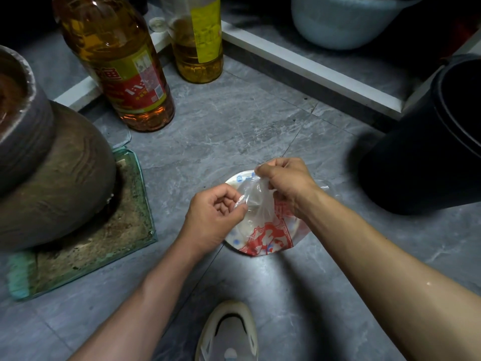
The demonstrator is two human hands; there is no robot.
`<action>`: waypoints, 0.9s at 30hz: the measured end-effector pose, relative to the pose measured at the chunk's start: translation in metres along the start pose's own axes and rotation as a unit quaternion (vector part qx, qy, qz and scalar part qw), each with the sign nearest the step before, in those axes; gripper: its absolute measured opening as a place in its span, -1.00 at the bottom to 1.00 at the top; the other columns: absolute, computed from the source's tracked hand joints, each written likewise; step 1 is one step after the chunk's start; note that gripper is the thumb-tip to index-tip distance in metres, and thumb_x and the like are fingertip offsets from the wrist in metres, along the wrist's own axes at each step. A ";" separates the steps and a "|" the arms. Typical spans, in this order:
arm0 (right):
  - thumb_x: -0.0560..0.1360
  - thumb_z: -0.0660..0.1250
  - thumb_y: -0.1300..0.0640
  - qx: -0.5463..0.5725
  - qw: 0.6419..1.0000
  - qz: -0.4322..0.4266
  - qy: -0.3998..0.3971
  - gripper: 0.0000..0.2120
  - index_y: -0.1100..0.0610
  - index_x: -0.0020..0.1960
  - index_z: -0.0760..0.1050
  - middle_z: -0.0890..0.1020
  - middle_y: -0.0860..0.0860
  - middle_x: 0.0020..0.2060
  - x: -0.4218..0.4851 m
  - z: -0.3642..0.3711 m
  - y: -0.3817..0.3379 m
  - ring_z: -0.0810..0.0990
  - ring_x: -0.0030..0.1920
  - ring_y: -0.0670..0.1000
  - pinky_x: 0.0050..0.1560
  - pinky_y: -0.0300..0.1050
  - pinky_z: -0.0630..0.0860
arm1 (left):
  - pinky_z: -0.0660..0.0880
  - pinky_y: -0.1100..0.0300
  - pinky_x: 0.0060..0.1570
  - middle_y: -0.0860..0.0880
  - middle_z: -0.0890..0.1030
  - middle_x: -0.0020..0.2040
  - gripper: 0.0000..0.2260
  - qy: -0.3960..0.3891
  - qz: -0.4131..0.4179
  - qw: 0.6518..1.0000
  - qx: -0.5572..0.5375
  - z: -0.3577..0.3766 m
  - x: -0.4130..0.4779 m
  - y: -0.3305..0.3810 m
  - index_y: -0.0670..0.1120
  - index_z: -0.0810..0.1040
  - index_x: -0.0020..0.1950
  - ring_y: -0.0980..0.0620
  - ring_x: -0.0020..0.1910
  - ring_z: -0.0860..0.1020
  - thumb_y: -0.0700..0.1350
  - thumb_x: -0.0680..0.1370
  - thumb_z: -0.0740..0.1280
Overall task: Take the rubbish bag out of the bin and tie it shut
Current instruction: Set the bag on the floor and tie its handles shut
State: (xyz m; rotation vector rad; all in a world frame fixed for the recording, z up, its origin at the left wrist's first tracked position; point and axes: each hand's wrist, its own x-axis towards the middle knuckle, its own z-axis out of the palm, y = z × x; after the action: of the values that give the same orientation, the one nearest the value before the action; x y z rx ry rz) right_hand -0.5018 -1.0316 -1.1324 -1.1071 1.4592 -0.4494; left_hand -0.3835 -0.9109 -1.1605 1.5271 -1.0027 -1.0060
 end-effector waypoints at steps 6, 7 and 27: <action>0.46 0.40 0.27 -0.067 0.998 0.003 0.007 -0.72 0.10 -0.37 0.41 0.41 0.08 -0.48 0.011 -0.003 -0.007 0.29 -0.57 -0.01 -0.53 -0.23 0.22 | 0.34 0.33 -0.38 -0.04 0.44 -0.36 -0.89 -0.018 -0.002 1.000 0.014 0.004 -0.010 -0.007 -0.15 0.57 -0.24 0.12 -0.40 0.35 -0.29 0.42 0.47; 0.46 0.38 0.30 -0.064 0.998 0.003 0.007 -0.71 0.10 -0.37 0.40 0.39 0.08 -0.48 0.013 -0.003 -0.007 0.28 -0.56 -0.01 -0.52 -0.22 0.22 | 0.34 0.32 -0.38 -0.03 0.44 -0.36 -0.90 -0.020 -0.005 1.000 0.018 0.003 -0.011 -0.009 -0.14 0.58 -0.24 0.12 -0.40 0.35 -0.26 0.41 0.47; 0.50 0.40 0.21 0.069 0.996 -0.058 0.004 -0.85 0.09 -0.23 0.52 0.60 -0.01 -0.40 0.003 -0.004 0.005 0.36 -0.49 -0.09 -0.51 -0.26 0.28 | 0.45 0.22 -0.08 -0.03 0.60 -0.36 -0.86 0.072 -0.121 0.935 -0.324 -0.010 0.001 0.001 -0.10 0.60 -0.19 0.04 -0.21 0.54 -0.26 0.53 0.33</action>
State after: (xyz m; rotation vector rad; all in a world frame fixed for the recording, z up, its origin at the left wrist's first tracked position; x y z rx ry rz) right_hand -0.5071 -1.0330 -1.1369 -1.0829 1.3534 -0.6284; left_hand -0.3737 -0.9087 -1.1576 1.1526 -0.3183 -1.2237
